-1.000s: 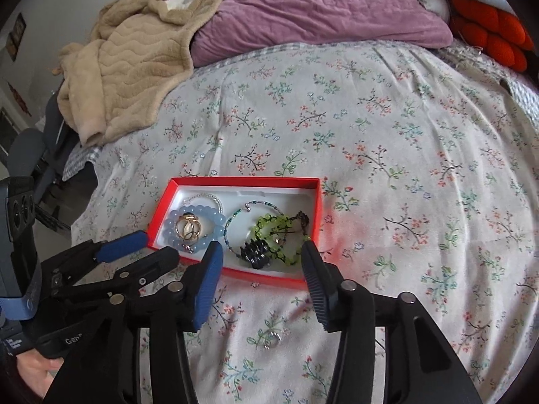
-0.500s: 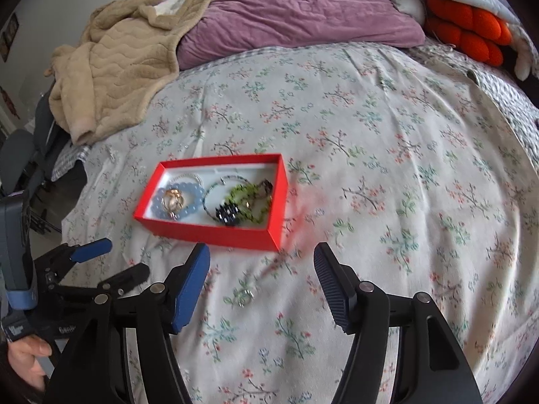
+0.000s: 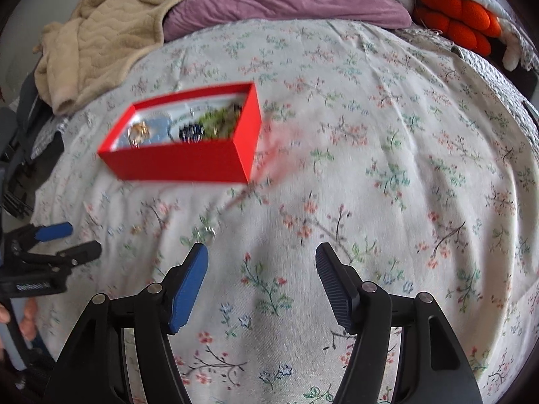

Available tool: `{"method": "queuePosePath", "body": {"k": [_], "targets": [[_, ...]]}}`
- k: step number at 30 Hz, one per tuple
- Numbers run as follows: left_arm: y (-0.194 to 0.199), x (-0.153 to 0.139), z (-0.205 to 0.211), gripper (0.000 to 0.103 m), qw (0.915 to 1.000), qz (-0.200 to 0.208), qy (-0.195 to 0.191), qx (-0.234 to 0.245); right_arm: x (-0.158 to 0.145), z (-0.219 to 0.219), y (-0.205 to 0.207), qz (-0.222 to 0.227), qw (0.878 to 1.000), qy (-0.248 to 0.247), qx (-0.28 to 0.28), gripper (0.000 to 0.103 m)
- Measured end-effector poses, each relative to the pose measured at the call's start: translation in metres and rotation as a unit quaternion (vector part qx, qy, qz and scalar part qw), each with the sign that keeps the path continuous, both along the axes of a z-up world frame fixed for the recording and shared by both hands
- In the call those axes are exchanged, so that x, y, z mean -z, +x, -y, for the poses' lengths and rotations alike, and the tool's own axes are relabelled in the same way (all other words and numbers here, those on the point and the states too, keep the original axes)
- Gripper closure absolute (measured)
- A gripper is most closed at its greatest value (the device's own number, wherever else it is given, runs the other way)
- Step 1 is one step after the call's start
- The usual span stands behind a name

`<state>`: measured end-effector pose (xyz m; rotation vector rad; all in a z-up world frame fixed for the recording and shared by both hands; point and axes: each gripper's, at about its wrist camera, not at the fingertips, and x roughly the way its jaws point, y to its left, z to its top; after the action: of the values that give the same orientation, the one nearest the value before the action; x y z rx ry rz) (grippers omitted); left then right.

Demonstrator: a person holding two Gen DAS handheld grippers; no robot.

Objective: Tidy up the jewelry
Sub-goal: 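Withdraw both tools toward the silver ring and small gold earring on the sheet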

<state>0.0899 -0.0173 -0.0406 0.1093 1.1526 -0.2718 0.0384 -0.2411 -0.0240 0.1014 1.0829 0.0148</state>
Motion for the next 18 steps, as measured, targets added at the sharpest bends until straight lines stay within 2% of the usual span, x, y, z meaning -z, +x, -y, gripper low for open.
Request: {"method": "queuePosePath", "body": {"k": [3,9,11,15,18], "targets": [[-0.005,0.008,0.003,0.011,1.0,0.0,0.008,0.004,0.013,-0.003,-0.005,0.0,1.0,-0.012,-0.006,0.034],[-0.016,0.015,0.018,0.011,0.998,0.034,0.048,0.025,0.026,-0.013,-0.007,0.015,0.998,-0.051,-0.03,0.033],[-0.017,0.014,0.02,0.011,0.9975,0.04,0.05,0.027,0.029,-0.019,-0.007,0.021,0.997,-0.065,-0.042,0.031],[-0.019,0.015,0.022,0.009,0.9971,0.046,0.054,0.026,0.035,-0.03,-0.006,0.034,0.994,-0.087,-0.055,0.021],[-0.017,0.015,0.02,0.006,0.9972,0.046,0.056,0.02,0.037,-0.039,-0.003,0.039,0.991,-0.1,-0.073,0.02]]}}
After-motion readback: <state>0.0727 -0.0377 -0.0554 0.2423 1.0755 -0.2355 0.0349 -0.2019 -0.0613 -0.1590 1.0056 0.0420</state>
